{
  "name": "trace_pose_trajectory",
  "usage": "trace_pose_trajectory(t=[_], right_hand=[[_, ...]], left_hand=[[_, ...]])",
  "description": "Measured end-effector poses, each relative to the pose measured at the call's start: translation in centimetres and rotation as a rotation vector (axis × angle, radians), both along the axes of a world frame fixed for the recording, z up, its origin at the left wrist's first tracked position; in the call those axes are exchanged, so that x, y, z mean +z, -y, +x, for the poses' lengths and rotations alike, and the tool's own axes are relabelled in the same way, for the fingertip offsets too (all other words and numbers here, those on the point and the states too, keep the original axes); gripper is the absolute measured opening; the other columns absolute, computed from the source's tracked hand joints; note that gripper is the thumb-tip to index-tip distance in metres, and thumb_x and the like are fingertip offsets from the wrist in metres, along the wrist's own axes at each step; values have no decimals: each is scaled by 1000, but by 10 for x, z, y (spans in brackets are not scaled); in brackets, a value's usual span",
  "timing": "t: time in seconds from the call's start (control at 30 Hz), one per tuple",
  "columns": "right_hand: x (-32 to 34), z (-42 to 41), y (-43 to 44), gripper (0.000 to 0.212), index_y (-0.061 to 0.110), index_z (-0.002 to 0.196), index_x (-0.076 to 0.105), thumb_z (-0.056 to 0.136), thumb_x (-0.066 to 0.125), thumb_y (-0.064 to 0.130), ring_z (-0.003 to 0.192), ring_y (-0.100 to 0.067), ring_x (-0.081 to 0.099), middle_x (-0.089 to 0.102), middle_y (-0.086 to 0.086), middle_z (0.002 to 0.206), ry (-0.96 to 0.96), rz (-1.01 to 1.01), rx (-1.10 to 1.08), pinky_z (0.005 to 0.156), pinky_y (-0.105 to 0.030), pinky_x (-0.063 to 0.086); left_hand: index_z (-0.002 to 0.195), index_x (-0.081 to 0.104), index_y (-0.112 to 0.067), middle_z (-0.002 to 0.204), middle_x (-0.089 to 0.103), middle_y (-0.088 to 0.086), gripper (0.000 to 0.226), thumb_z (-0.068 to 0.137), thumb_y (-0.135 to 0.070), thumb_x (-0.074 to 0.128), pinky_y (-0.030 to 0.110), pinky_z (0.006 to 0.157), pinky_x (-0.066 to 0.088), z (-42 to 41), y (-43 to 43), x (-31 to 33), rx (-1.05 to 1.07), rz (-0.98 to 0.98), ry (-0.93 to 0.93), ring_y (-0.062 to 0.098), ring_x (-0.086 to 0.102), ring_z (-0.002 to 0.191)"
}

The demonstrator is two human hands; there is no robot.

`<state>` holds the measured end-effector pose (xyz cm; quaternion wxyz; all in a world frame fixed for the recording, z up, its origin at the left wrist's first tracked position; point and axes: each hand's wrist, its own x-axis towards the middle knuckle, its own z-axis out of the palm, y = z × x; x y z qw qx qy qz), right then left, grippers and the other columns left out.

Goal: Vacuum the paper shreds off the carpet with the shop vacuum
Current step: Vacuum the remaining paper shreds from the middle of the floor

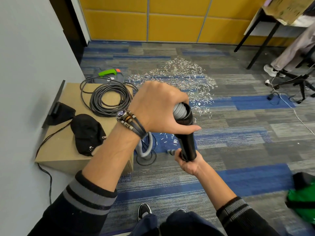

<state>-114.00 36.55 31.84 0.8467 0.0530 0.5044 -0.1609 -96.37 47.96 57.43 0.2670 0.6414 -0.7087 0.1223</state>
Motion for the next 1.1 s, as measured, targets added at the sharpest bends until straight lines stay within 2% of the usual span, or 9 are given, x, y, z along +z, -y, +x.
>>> trace_pose_trajectory(t=[0.1,0.23,0.4,0.5,0.67,0.77,0.83,0.9,1.1], right_hand=[[11,6,4,31,1,126,47,96,47,10,64,-25,55,37,-8,151,-21,-38,37,43,-33,55],[15,35,2,52,0,146,40,97,51,12,50,-29,61,40,-12,151,9,-96,116,44,-33,55],[7,48,-6,42,2,132,50,94,61,15,51,-23,59,41,-8,151,5,-135,196,47,-31,55],[-3,29,-9,54,4,142,46,91,62,12,53,-22,60,39,-5,152,38,-119,224,49,-31,55],[13,6,8,23,4,120,54,98,51,11,51,-22,59,32,-6,155,9,-116,206,45,-30,54],[30,-2,22,40,1,121,52,83,62,6,60,-21,57,60,-4,131,-55,-152,248,46,-31,56],[45,0,25,27,0,104,53,80,62,8,55,-23,61,68,-12,83,-77,-205,276,43,-29,55],[56,5,33,15,-1,92,53,94,55,14,45,-25,65,66,-15,61,-141,-260,308,38,-28,52],[29,13,58,10,3,100,50,98,45,12,57,-32,66,61,-19,81,-271,-253,524,39,-37,54]], left_hand=[[78,75,-25,67,68,-9,59,80,-82,59,36,56,51,3,-7,3,7,-38,12,18,65,62],[79,76,-24,68,69,-9,55,81,-77,63,37,56,51,17,-20,11,8,-93,21,19,65,63],[78,76,-26,68,68,-10,50,78,-75,68,33,55,50,21,-21,-2,21,-72,4,16,65,62],[78,76,-28,68,68,-13,49,76,-76,70,30,55,51,13,-19,-10,-40,-56,-56,12,65,62],[76,74,-25,64,64,-12,52,79,-76,68,29,51,46,-7,-3,-7,-72,-63,-17,13,61,58],[77,76,-25,65,65,-13,47,79,-72,71,26,53,46,5,-4,-9,-43,-92,-51,10,60,58],[79,76,-26,67,66,-15,43,78,-69,75,21,56,40,8,-5,-14,-43,-83,-80,7,58,59],[80,75,-27,68,65,-15,42,77,-68,77,20,57,36,6,-2,-20,-37,-46,-94,6,57,60],[84,76,-27,72,67,-14,43,75,-69,78,30,56,53,-7,8,-49,-7,87,-153,9,62,63]])
